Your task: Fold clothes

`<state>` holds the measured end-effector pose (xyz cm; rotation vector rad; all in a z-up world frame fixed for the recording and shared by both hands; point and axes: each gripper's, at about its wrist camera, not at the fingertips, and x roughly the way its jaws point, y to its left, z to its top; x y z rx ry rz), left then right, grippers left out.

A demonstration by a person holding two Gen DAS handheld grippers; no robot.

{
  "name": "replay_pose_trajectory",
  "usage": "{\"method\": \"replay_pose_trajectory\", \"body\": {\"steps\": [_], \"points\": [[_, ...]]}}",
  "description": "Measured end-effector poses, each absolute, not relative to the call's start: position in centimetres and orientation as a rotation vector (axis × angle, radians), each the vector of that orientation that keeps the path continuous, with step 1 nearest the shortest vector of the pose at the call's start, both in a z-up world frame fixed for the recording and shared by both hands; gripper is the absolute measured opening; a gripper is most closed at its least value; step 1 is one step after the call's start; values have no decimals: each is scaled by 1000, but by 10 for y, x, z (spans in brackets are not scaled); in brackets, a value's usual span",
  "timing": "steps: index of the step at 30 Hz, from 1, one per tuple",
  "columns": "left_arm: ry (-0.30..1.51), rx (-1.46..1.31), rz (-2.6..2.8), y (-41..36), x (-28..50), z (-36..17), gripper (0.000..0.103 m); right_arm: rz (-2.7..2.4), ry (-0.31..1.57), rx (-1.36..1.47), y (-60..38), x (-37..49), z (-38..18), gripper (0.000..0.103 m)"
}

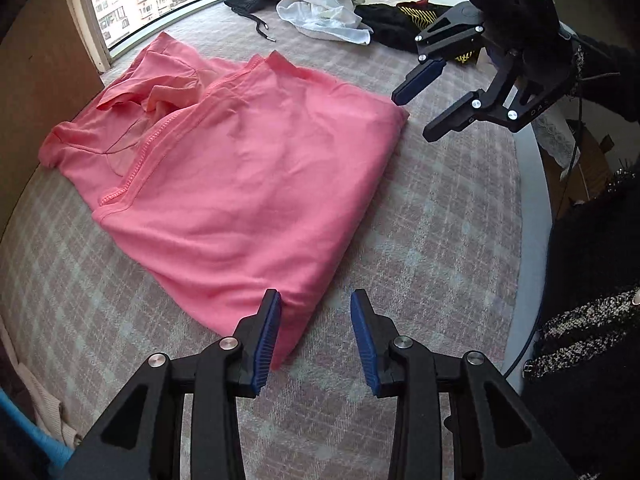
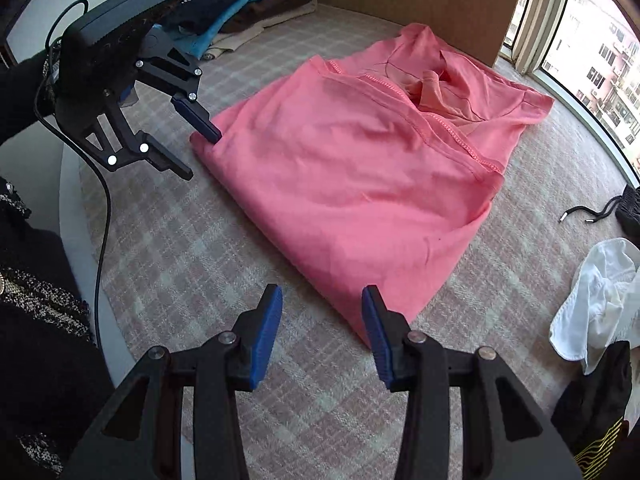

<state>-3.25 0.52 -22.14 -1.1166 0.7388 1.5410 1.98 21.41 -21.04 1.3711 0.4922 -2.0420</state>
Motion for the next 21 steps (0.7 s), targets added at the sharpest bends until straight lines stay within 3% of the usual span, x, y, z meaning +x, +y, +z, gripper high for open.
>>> {"method": "replay_pose_trajectory", "body": {"steps": [5, 9, 10, 11, 12, 13, 21], "points": [[842, -1093, 1538, 9, -32, -230, 38, -2031, 594, 1419, 216, 12, -224, 42], [863, -1075, 1531, 5, -35, -234, 38, -2008, 556, 1463, 223, 5, -233, 41], [853, -1078, 1529, 4, -37, -233, 36, -2011, 545, 1470, 226, 2, -232, 31], [842, -1080, 1528, 3, -40, -233, 26, -2019, 544, 1485, 229, -2, -231, 18], [833, -1082, 1550, 1, -45, -232, 9, -2019, 524, 1496, 233, -6, -229, 14], [794, -1107, 1553, -1, -52, -232, 6, -2018, 496, 1498, 236, -10, -226, 10], [644, -1102, 1641, -6, -87, -191, 6, -2171, 401, 1342, 256, -64, -152, 5]]}}
